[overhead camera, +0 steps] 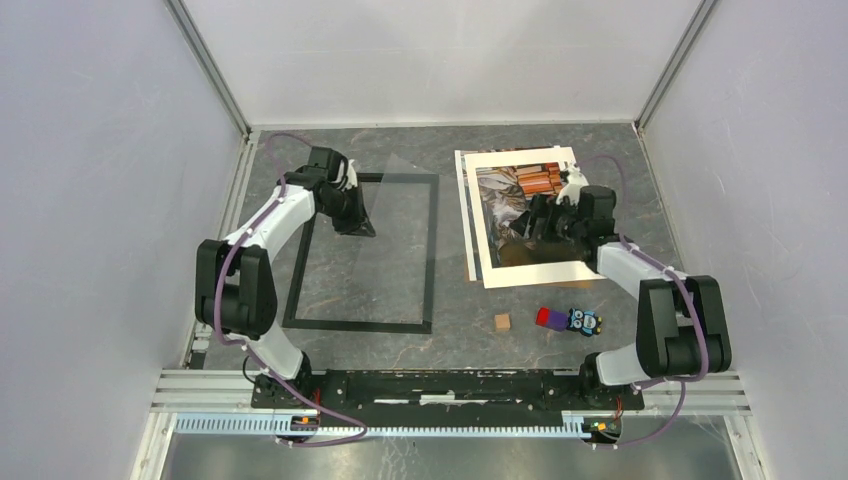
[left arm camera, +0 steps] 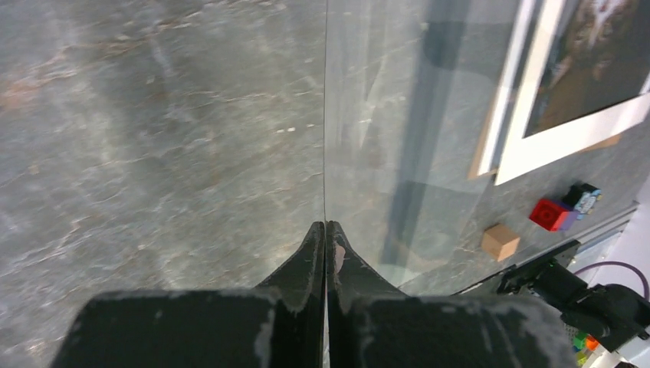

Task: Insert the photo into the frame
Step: Pick up the photo frame item from the photo frame.

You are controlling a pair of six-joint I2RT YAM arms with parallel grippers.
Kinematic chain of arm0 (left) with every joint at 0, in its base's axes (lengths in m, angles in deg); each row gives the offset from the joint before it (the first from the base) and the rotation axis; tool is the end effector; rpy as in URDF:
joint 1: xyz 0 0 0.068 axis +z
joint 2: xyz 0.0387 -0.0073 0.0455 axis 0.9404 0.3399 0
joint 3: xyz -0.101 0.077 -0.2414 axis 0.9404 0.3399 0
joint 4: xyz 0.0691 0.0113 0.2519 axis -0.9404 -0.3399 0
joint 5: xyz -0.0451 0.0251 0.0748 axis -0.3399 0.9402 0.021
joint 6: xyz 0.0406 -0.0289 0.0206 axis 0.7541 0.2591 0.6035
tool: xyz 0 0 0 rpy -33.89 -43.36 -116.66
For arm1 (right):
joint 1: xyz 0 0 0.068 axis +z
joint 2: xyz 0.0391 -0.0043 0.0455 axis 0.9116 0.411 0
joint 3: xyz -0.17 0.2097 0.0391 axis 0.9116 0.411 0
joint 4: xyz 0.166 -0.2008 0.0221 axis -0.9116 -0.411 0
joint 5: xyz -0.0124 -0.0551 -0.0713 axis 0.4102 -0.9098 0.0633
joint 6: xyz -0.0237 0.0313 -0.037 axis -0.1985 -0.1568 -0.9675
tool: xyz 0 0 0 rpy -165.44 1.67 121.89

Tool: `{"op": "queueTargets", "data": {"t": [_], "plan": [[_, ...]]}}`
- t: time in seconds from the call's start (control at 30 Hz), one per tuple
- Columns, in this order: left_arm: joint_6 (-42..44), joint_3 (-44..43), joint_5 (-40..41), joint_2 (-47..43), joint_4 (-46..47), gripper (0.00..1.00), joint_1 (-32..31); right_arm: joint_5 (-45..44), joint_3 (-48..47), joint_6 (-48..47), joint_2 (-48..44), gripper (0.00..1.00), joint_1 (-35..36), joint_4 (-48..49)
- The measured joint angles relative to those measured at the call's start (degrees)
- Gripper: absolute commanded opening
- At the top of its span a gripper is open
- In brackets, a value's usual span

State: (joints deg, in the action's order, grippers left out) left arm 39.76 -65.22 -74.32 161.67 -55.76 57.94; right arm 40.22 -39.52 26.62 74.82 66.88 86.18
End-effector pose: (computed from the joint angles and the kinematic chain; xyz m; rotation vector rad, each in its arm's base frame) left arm 0.3317 -0.0849 0.2394 -0.0921 2.7265 -0.6794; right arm 0.2932 0.0214 0.1870 0.0776 2.2004 0.6921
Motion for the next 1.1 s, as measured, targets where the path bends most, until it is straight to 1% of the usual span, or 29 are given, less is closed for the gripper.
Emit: {"op": "queueTargets", "data": {"t": [0.13,0.2,0.27,0.3,0.33,0.4,0.57,0.6,0.67,0.73,0.87,0.93,1.1], "plan": [[2.23,2.32,0.24,0.15,-0.79,0.03,3.21,1.55,3.23,2.82,-2.23,0.91,5.14,3.87],[2.78,2.71,0.59,0.57,-1.53,0.11,4.09,2.23,4.76,4.26,-2.36,0.91,6.27,4.66],[2.84,2.84,1.20,1.16,-1.68,0.28,4.48,2.58,5.84,5.84,-2.38,0.91,6.97,4.98],[2.84,2.86,1.75,1.42,-1.68,0.35,4.46,2.71,6.49,7.02,-2.45,0.91,7.54,5.75],[2.86,3.02,2.21,1.55,-1.62,0.43,4.46,2.78,6.97,7.85,-2.64,0.91,8.00,6.29],[2.84,3.48,3.56,1.60,-1.68,0.61,4.46,2.89,7.96,9.66,-3.28,0.90,9.55,7.58],[2.56,5.16,9.03,1.27,-1.75,0.88,4.46,3.10,9.88,13.05,-5.55,0.89,16.70,9.29],[2.56,5.70,9.90,0.68,-1.79,0.92,4.46,3.13,10.49,13.53,-6.12,0.89,18.14,9.62],[2.34,6.84,11.50,-1.42,-1.86,0.96,4.46,2.99,12.31,14.56,-7.34,0.89,21.00,10.12],[2.21,7.91,12.11,-4.35,-1.55,0.97,4.33,2.78,14.19,15.34,-8.22,0.88,22.62,10.25],[0.92,11.10,10.27,-9.97,1.29,1.00,3.69,2.40,18.18,17.33,-8.52,0.88,23.50,10.56],[-0.72,13.29,7.82,-10.64,3.43,1.00,3.43,2.40,20.04,18.73,-8.61,0.87,23.52,11.69],[-5.97,18.62,3.04,-8.63,8.17,1.00,3.32,2.16,24.24,23.32,-10.14,0.86,24.13,16.09]]}}
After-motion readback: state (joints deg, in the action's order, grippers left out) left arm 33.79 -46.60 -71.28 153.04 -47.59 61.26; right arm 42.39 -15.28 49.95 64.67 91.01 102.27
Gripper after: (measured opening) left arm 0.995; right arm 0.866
